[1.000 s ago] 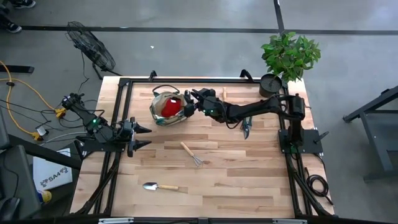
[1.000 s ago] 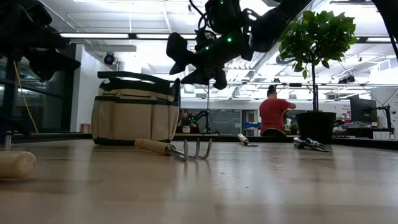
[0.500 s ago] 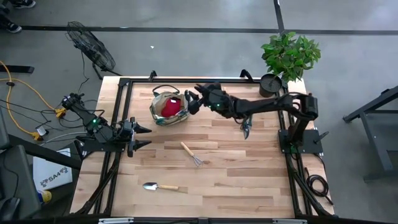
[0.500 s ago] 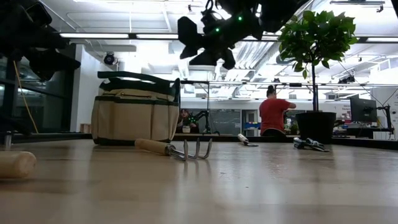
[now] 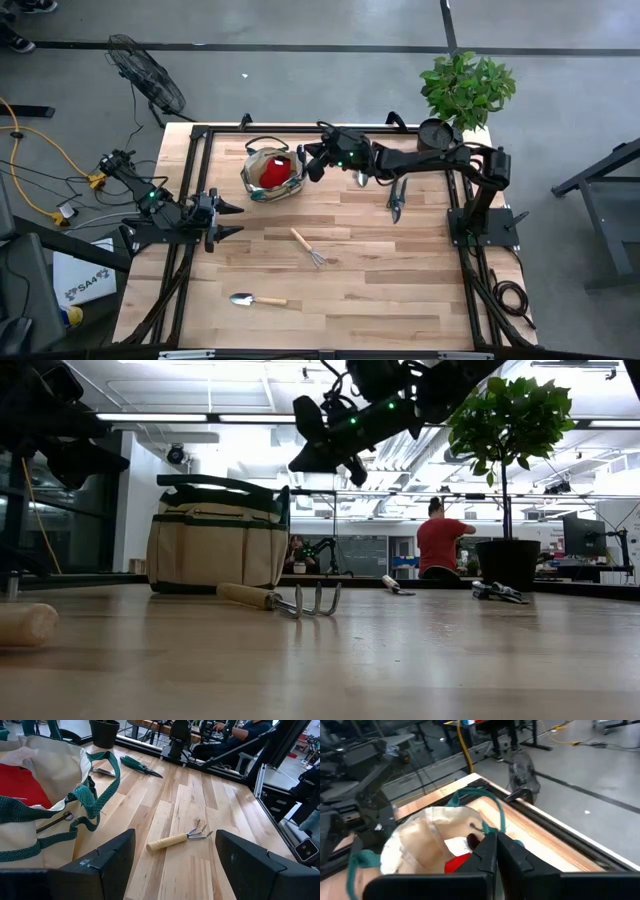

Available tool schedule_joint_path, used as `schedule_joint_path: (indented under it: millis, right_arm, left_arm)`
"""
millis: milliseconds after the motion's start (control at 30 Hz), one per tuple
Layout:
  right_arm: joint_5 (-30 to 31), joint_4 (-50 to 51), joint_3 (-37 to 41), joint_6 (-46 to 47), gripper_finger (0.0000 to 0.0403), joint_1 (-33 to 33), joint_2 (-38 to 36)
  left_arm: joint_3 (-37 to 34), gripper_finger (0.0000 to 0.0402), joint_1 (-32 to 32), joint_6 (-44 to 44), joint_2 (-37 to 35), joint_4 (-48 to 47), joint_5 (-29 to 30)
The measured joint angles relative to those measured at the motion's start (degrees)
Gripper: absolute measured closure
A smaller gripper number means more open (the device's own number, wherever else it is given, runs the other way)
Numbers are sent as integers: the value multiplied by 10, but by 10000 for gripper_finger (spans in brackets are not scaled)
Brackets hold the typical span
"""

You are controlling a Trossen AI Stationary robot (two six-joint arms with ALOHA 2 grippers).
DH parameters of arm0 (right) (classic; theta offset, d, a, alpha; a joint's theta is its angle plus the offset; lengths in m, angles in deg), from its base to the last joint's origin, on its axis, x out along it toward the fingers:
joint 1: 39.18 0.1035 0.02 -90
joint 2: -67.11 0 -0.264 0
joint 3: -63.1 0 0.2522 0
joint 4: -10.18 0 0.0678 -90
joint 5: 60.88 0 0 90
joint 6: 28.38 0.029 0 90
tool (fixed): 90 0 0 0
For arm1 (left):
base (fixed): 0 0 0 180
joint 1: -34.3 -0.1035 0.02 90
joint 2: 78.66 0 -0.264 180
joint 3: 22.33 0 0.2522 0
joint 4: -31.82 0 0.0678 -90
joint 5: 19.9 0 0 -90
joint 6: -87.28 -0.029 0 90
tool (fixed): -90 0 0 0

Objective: Pick & Place Garden tools in Gardening bag
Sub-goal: Put the green shears into the gardening bag

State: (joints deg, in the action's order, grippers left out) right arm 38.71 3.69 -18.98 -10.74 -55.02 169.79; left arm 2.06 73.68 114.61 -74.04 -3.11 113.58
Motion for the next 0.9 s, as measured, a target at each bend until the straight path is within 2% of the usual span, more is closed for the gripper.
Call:
schedule_joint_path:
  millis: [167,900]
  right_arm:
    - [-41,4,0,-3,400,-15,10]
    - [-85,-45,0,17,401,-14,38]
  left_arm:
    - [0,132,0,0,0,0,0]
    - [0,132,0,0,0,0,-7]
